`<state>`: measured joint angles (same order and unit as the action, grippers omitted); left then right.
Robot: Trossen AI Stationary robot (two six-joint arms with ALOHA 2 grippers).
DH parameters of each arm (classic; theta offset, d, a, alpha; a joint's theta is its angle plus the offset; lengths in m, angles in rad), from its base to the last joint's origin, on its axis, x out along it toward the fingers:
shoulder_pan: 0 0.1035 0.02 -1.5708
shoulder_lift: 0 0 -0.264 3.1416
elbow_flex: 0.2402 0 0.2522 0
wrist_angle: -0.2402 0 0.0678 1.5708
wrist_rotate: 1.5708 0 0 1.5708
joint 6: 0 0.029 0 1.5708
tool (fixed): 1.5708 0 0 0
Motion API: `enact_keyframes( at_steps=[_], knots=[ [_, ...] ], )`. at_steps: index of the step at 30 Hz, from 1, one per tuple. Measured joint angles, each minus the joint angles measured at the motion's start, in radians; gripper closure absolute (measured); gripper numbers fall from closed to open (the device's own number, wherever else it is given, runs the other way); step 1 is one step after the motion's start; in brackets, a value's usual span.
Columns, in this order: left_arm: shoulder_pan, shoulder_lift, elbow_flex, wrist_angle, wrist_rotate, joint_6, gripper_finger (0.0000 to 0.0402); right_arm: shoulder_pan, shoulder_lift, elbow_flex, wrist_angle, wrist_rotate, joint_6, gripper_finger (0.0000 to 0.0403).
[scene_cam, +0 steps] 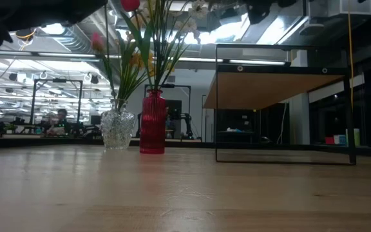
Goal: Pick and place flowers into a vace then onto a shelf
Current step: Put the black tulip into the transparent vase
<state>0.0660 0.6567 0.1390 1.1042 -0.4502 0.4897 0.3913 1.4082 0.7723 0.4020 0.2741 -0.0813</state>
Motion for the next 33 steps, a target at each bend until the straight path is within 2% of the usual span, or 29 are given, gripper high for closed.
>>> enact_keyframes(
  at_steps=[4,14,17,21,33],
  knots=[
    [0.09,0.038,0.0,-0.008,0.015,-0.069,0.0398,-0.026,0.0,0.0,0.0,0.0,-0.008,0.0398],
    [0.259,0.098,0.0,0.0,0.177,-0.17,0.0398,-0.051,0.0,0.0,-0.001,-0.006,-0.007,0.0398],
    [0.306,0.114,0.0,0.006,0.184,-0.198,0.0398,-0.05,0.0,0.0,-0.001,-0.006,-0.007,0.0398],
    [0.353,0.14,0.0,0.03,0.249,-0.243,0.0398,-0.05,0.0,0.0,-0.001,-0.006,-0.009,0.0398],
    [0.45,0.261,0.0,0.084,0.309,-0.313,0.0398,-0.05,0.0,0.0,-0.003,-0.006,-0.011,0.0398]
  ],
)
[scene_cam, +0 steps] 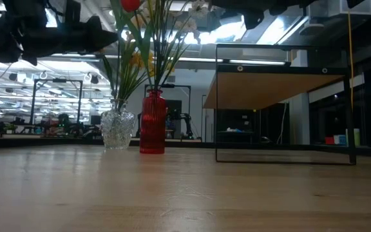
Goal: Pick and place flowers into a vace then onto a shelf
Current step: Put the black tulip into the transparent vase
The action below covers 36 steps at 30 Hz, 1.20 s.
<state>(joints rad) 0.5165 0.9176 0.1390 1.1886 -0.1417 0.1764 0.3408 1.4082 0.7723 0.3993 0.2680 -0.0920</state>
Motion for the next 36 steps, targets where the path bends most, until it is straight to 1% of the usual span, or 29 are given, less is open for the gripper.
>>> enact_keyframes(
  at_steps=[2,15,28,32,36],
  knots=[
    [0.007,0.019,0.0,0.021,0.012,-0.005,0.0398,0.0,0.0,0.0,0.0,0.0,-0.011,0.0398],
    [0.017,0.154,0.0,0.013,0.007,-0.046,0.0393,0.0,0.0,0.0,0.0,0.0,-0.022,0.0398],
    [0.015,0.176,0.0,-0.048,0.005,-0.088,0.0376,0.0,0.0,0.0,0.0,0.0,-0.022,0.0398],
    [0.014,0.175,0.0,-0.05,0.007,-0.089,0.0361,0.0,0.0,0.0,0.0,0.001,-0.022,0.0398],
    [0.014,0.175,0.0,-0.106,-0.012,-0.087,0.0329,0.0,0.0,0.0,0.0,0.001,-0.018,0.0398]
  ],
)
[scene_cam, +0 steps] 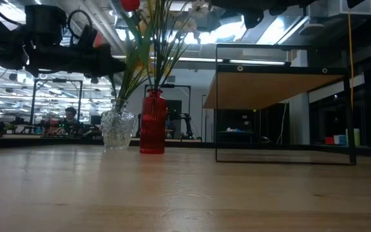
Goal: Pick and place flowers into a vace then onto a shelf
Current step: Put the black tulip into the transparent vase, then put the red vase on the shelf
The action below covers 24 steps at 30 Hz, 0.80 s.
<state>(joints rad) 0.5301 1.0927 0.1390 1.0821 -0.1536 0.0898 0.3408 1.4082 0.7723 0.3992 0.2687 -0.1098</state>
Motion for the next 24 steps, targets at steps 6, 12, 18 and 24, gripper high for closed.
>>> enact_keyframes(
  at_steps=[6,12,18,24],
  knots=[
    [0.0,-0.007,0.0,-0.032,-0.021,0.004,0.0271,0.0,0.0,0.0,0.0,0.0,0.0,0.0398],
    [-0.019,-0.056,0.0,-0.054,-0.013,0.002,0.0224,0.0,0.0,0.0,0.0,0.0,0.0,0.0398],
    [-0.087,-0.123,0.0,-0.153,-0.1,0.075,0.0201,0.0,0.0,0.0,0.0,0.0,0.0,0.0398],
    [-0.158,-0.222,0.0,-0.278,-0.214,0.117,0.0198,0.0,0.0,0.0,0.0,0.0,0.001,0.0398]
  ],
)
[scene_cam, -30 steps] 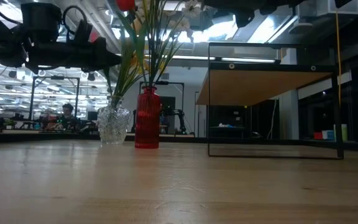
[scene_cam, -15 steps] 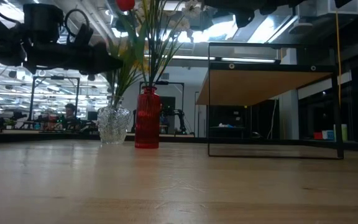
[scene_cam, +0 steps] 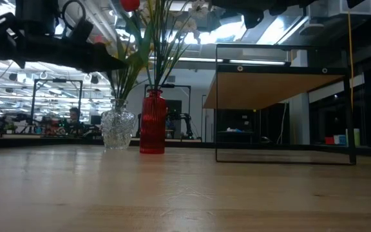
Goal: Pick and place flowers into a vace then onto a shelf
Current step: Put the red vase on the shelf
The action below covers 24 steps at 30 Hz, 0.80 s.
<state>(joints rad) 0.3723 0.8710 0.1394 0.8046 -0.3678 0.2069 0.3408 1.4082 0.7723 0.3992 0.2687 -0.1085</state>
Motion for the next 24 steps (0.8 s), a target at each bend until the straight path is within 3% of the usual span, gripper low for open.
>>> enact_keyframes(
  at_steps=[8,13,24],
  knots=[
    [-0.078,-0.128,0.0,-0.122,-0.086,0.026,0.0198,0.0,0.0,0.0,0.0,0.0,0.001,0.0398],
    [-0.131,-0.184,0.009,-0.201,-0.087,0.026,0.0198,0.0,0.0,0.0,0.0,0.0,0.0,0.0398],
    [-0.311,-0.231,0.2,-0.617,-0.18,-0.044,0.0205,0.01,-0.03,0.0,-0.009,0.001,0.003,0.0398]
  ],
)
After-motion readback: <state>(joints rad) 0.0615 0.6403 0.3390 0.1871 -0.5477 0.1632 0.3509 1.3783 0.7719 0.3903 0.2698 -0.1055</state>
